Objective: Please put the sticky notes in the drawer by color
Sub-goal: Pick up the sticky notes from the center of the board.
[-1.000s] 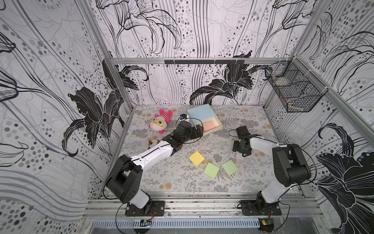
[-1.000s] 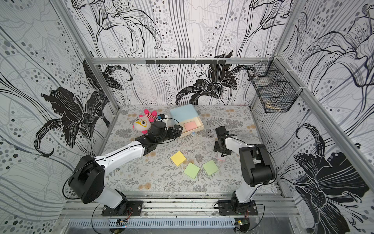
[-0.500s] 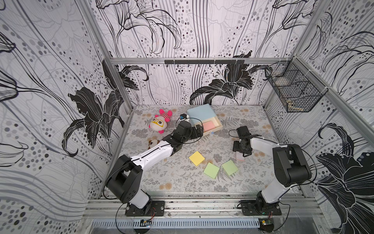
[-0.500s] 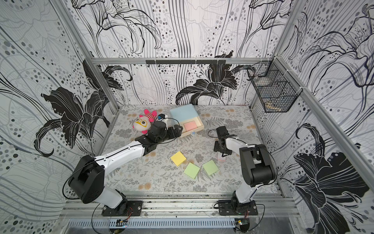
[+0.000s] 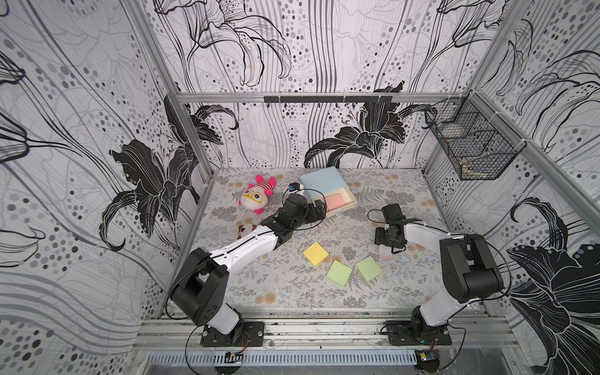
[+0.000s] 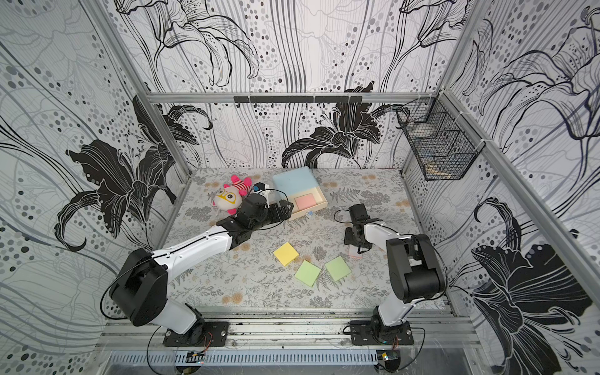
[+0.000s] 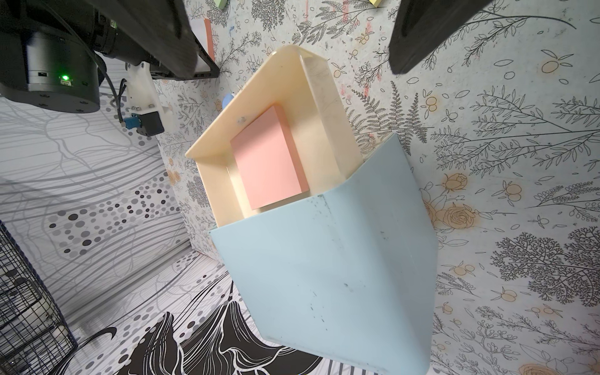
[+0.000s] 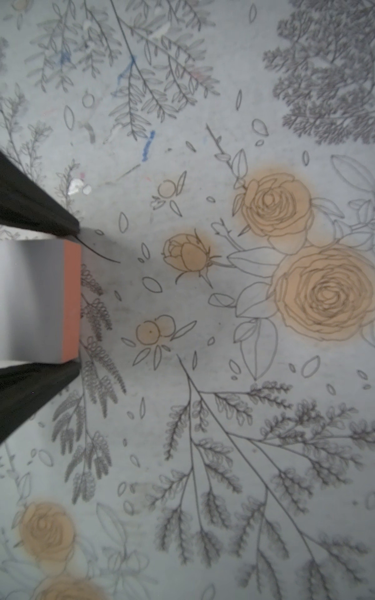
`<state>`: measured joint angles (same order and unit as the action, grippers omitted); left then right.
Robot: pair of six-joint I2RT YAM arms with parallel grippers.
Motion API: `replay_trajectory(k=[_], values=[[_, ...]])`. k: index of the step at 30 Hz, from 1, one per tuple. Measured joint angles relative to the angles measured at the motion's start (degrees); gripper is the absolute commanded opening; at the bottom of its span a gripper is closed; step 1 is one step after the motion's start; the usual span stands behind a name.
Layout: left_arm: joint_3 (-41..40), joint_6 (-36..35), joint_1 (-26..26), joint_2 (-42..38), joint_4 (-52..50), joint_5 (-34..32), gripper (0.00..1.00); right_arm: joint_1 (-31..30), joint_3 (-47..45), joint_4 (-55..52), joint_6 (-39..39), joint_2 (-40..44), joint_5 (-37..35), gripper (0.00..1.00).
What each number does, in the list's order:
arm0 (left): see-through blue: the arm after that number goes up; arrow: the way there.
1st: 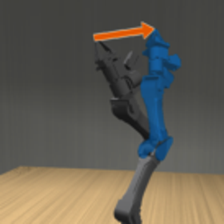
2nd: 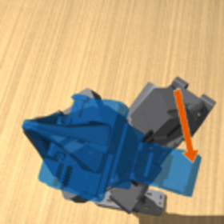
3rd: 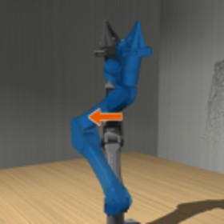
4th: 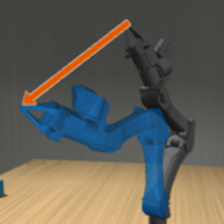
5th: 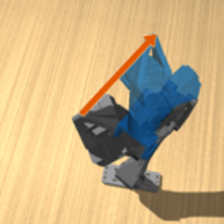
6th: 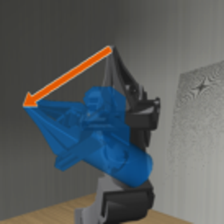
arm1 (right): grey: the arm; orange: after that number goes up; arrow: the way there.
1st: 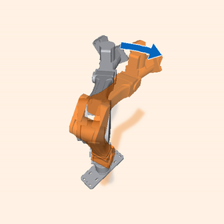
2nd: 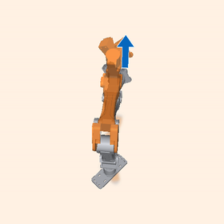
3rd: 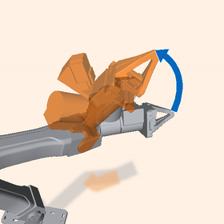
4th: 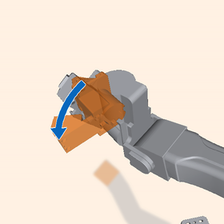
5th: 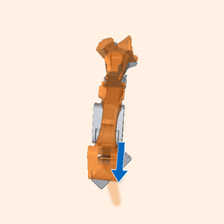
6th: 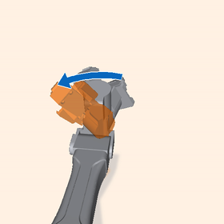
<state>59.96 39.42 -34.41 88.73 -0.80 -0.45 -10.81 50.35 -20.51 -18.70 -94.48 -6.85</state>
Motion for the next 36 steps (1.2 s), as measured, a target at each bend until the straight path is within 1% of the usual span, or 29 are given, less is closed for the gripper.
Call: replay_trajectory(k=[7,12,22,30,36], values=[[0.00,0.42,0.00,0.04,0.02,0.07,0.97,0.20,-1.11,0.31,1.27,1.07,0.74,0.66],[0.00,0.63,-0.04,0.13,0.02,0.07,0.97,0.37,-1.18,0.31,1.70,1.11,0.83,0.62],[0.00,0.79,-0.31,0.37,0.13,0.11,0.97,0.59,-1.20,0.28,1.62,1.18,0.87,0.57],[0.00,0.87,-0.83,0.37,0.42,0.17,0.97,0.83,-1.53,0.44,0.48,2.43,2.21,0.57],[0.02,1.11,-2.05,0.50,1.01,0.50,0.97,0.83,-2.49,0.42,-0.24,3.61,4.55,0.58]])
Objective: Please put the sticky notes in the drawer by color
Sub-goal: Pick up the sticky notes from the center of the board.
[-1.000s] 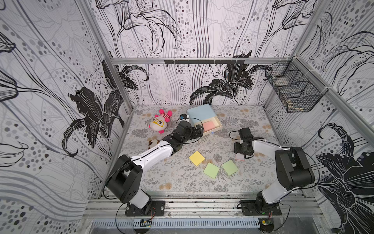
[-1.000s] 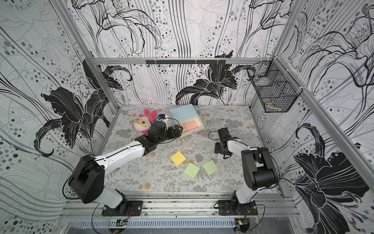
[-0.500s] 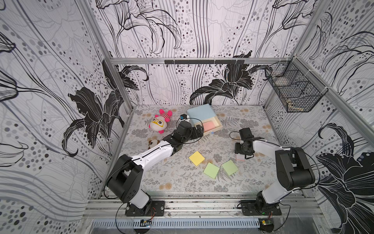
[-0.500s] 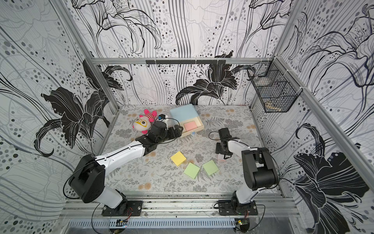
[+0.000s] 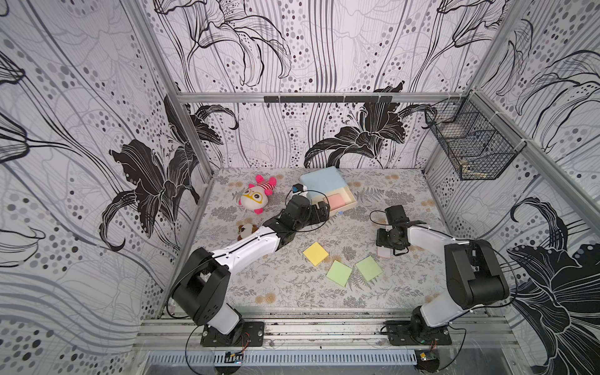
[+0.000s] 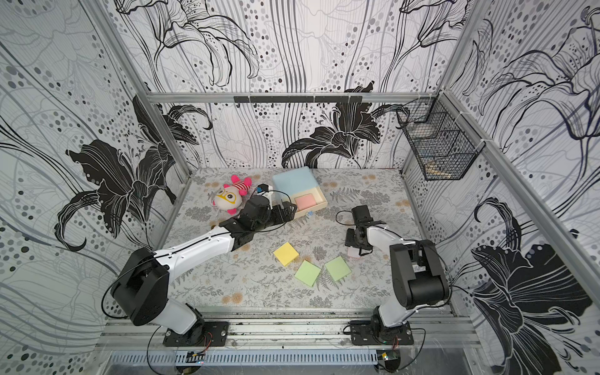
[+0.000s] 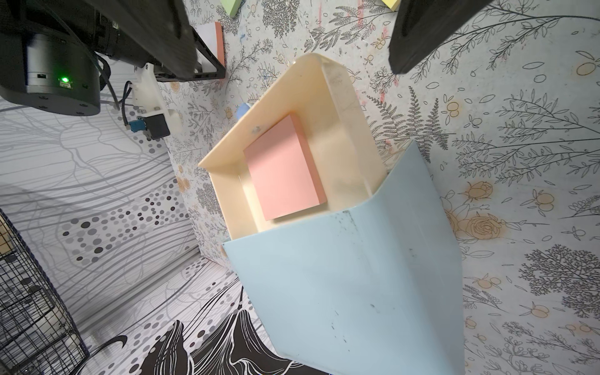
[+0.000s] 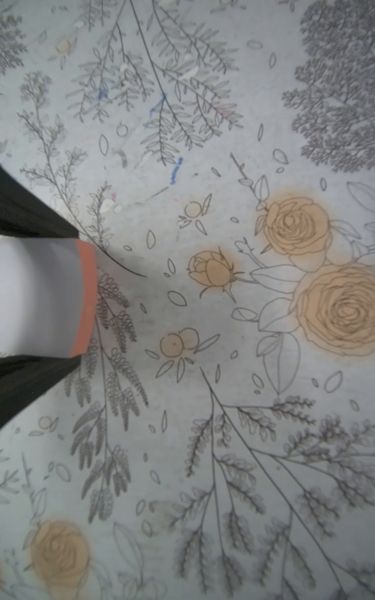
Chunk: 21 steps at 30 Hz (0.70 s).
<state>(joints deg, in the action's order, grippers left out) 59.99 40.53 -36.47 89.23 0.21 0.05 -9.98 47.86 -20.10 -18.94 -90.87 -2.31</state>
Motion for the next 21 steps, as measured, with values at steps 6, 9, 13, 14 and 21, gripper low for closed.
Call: replay_trajectory(k=[6,9,13,14,21], values=[[0.04,0.48,-1.84,0.55,0.87,0.35,0.98,0.00,-0.44,-0.39,-0.76,1.86,1.44,0.58],[0.02,0.74,-3.10,0.57,2.45,0.68,0.98,0.00,-0.44,-0.44,-1.25,4.09,1.92,0.58],[-0.17,0.74,-5.81,0.57,6.38,1.11,0.98,0.07,-0.44,-0.44,-1.66,7.87,3.48,0.58],[-0.39,0.72,-6.71,0.57,7.54,1.14,0.98,0.11,-0.44,-0.42,-1.84,8.74,3.96,0.58],[-1.42,0.50,-14.08,1.88,15.32,1.42,0.98,0.59,0.59,-0.48,-4.20,13.51,7.67,0.59]])
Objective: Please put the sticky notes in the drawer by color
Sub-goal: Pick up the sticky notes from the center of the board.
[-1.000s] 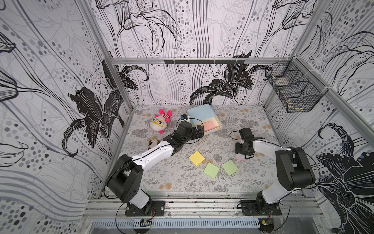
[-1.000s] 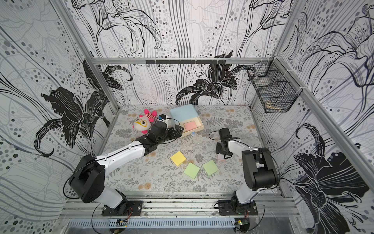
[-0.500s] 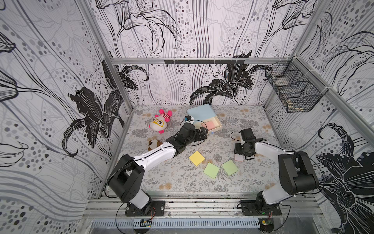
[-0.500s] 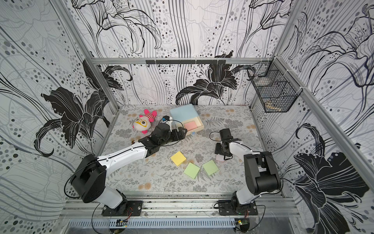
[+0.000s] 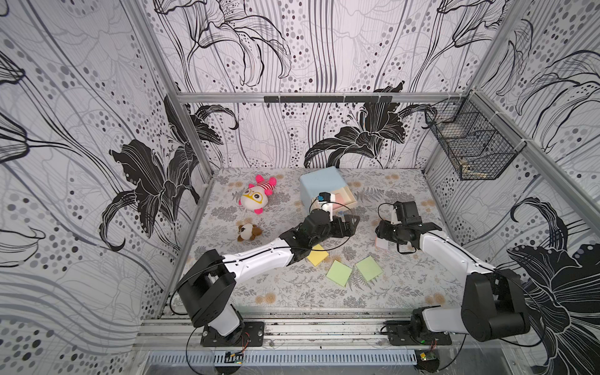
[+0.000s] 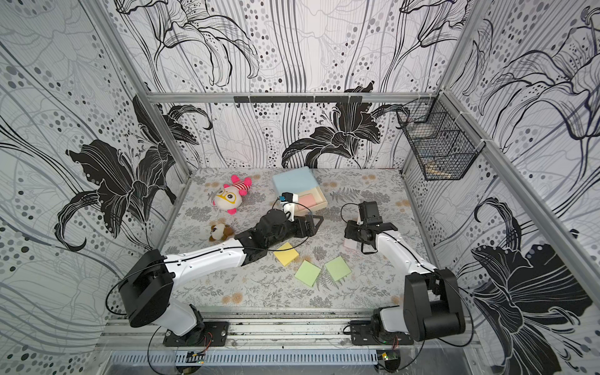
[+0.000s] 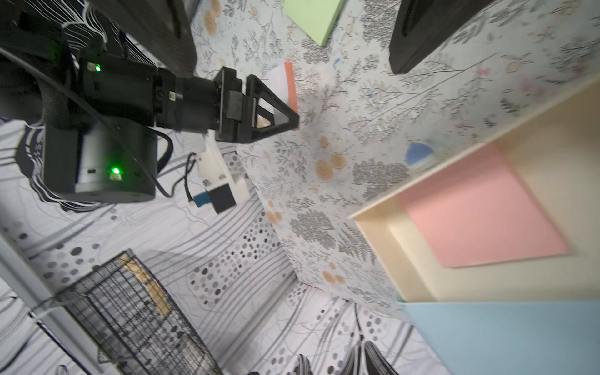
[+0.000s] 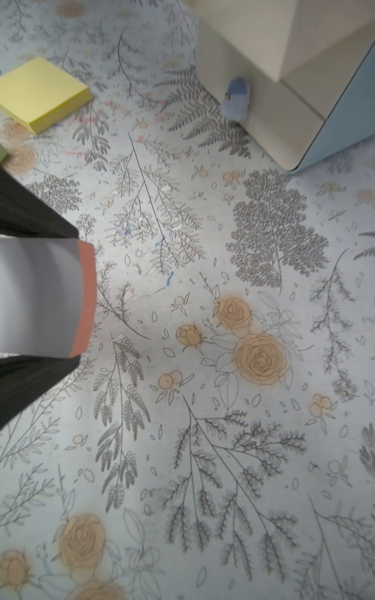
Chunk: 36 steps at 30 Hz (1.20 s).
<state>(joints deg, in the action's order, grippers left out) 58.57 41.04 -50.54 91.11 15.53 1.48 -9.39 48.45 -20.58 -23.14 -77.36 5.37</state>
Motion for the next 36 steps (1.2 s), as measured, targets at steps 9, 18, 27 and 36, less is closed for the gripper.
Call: replay_trajectory(k=[9,18,27,36], values=[[1.92,0.28,-6.14,8.48,4.17,1.60,0.95,0.07,2.47,0.50,-3.91,4.42,1.60,0.59],[7.85,0.59,-6.36,13.97,5.22,3.67,0.78,0.07,3.78,0.87,-6.03,5.46,3.50,0.59],[11.15,1.77,-5.92,16.98,5.51,3.52,0.70,0.07,3.96,0.98,-6.43,7.04,4.57,0.59],[13.31,2.45,-4.94,19.04,4.72,2.89,0.73,0.11,3.96,1.01,-6.45,7.06,4.98,0.59]])
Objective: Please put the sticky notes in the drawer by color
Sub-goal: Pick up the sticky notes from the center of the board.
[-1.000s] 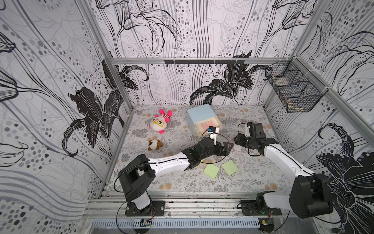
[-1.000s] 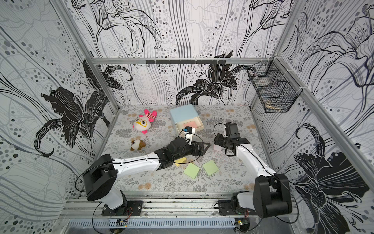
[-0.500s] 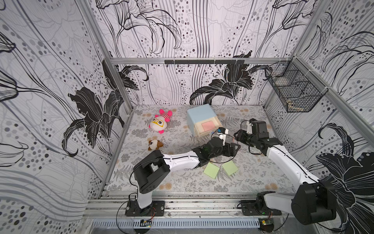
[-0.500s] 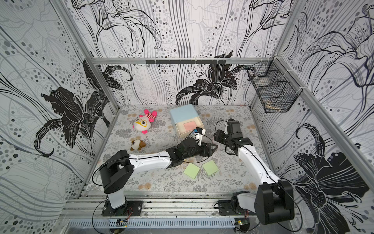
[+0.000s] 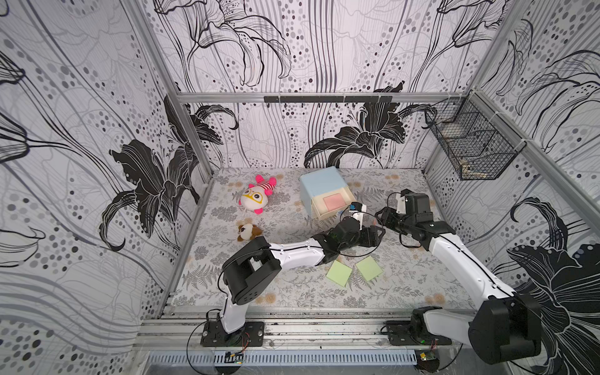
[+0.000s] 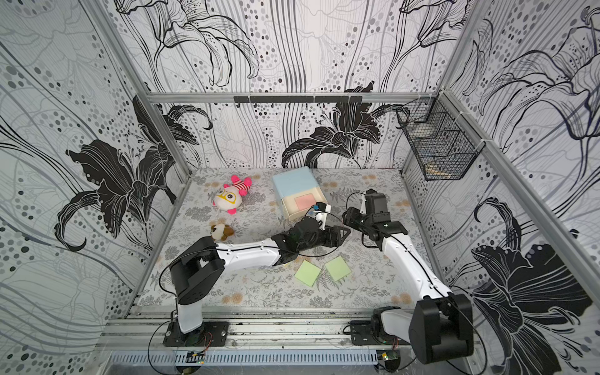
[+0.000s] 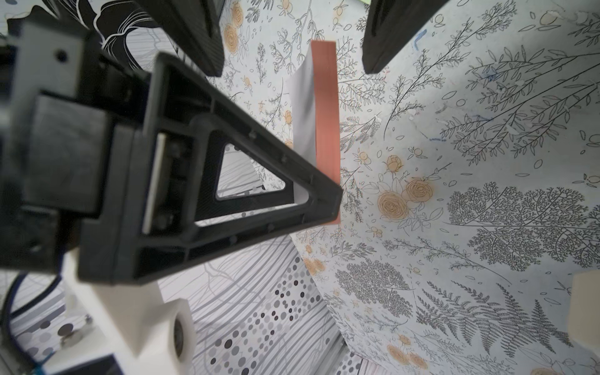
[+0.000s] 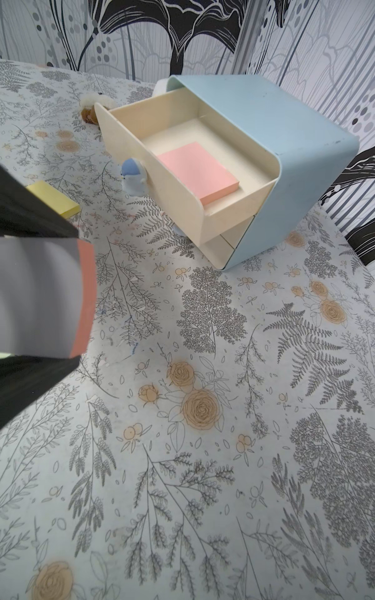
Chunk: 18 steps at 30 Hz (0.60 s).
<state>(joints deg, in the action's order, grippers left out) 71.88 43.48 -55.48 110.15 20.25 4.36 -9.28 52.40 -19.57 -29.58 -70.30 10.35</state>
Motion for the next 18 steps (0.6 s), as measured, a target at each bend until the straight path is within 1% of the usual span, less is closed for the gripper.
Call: replay_trajectory(k=[4,7,8,13,16,17,18], values=[[1.57,0.09,0.09,0.79,-0.22,-0.13,0.66,0.00,0.00,0.44,-0.11,0.00,0.02,0.59],[2.36,0.17,0.17,1.51,-0.39,-0.13,0.58,0.00,0.11,0.57,-0.26,0.13,0.20,0.59],[2.43,0.17,0.26,1.62,-0.46,-0.13,0.53,0.00,0.11,0.55,-0.28,0.22,0.22,0.59],[2.45,0.39,1.09,1.66,-0.39,-0.13,0.39,0.00,0.11,0.55,-0.68,0.52,0.63,0.58],[2.45,0.46,1.55,1.66,-0.20,-0.07,0.28,0.00,0.11,0.55,-0.87,0.85,0.83,0.59],[2.45,0.44,1.60,1.66,-0.02,-0.07,0.23,0.00,0.11,0.55,-0.87,0.96,0.85,0.59],[2.45,0.44,1.64,1.66,0.17,-0.02,0.19,0.00,0.11,0.55,-0.87,1.07,0.85,0.62]])
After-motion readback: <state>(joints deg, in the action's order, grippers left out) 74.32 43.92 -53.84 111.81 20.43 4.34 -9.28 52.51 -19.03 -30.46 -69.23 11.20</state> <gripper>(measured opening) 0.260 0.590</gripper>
